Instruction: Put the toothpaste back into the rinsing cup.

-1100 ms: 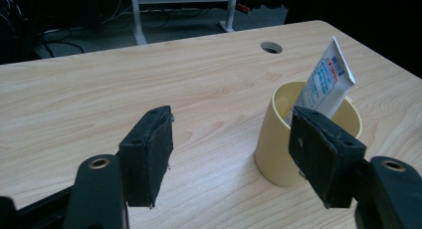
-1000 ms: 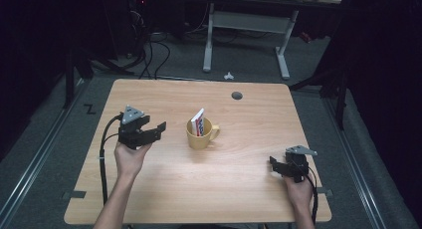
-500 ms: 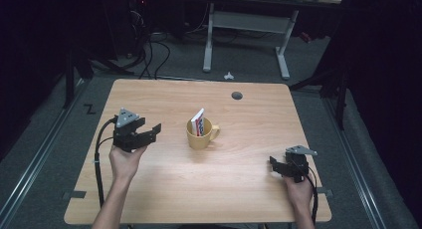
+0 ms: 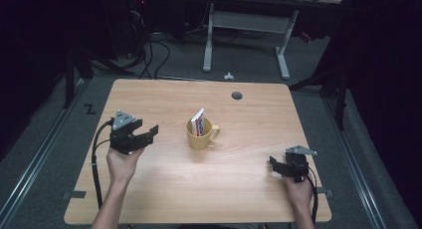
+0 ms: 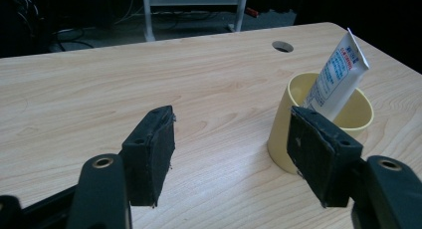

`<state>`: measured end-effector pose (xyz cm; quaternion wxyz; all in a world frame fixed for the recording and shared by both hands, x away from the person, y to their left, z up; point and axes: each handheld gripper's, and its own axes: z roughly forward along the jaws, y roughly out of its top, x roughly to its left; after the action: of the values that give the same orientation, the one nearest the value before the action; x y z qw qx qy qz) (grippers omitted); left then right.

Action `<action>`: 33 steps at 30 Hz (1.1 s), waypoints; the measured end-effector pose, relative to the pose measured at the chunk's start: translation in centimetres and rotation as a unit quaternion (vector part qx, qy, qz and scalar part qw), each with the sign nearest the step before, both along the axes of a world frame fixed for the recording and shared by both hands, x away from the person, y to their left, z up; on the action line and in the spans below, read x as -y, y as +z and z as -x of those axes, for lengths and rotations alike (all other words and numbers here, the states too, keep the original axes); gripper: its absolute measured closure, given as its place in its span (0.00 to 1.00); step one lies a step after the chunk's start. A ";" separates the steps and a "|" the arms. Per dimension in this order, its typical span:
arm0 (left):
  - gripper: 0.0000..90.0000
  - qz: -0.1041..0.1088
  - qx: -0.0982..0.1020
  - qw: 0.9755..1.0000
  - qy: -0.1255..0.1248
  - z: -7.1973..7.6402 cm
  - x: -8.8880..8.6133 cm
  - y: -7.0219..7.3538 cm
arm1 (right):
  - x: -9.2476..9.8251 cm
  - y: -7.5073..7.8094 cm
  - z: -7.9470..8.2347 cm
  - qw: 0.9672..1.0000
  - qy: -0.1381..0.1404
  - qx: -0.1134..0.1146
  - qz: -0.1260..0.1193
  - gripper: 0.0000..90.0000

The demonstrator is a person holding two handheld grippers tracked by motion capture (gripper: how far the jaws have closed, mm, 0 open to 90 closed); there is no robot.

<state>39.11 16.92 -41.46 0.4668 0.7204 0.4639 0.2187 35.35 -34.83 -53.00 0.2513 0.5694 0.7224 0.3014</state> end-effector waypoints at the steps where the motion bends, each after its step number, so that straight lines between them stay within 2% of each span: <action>1: 0.40 0.000 0.000 1.000 0.001 0.0 0.0 0.0 | 0.0 0.0 0.0 1.000 0.000 0.000 0.000 0.33; 11: 0.39 -0.003 -0.001 1.000 0.003 0.3 -0.4 -0.2 | 0.0 0.0 0.0 1.000 0.000 0.000 0.000 0.33; 24: 0.39 0.009 0.001 1.000 0.012 0.8 -1.0 -0.8 | 0.0 0.0 0.0 1.000 0.000 0.000 0.000 0.33; 33: 0.39 0.007 -0.001 1.000 0.016 1.1 -1.4 -1.2 | 0.0 0.0 0.0 1.000 0.000 0.000 0.000 0.33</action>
<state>38.02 18.33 -42.61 0.4675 0.7101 0.4774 0.2219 35.35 -34.82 -53.00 0.2513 0.5694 0.7223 0.3014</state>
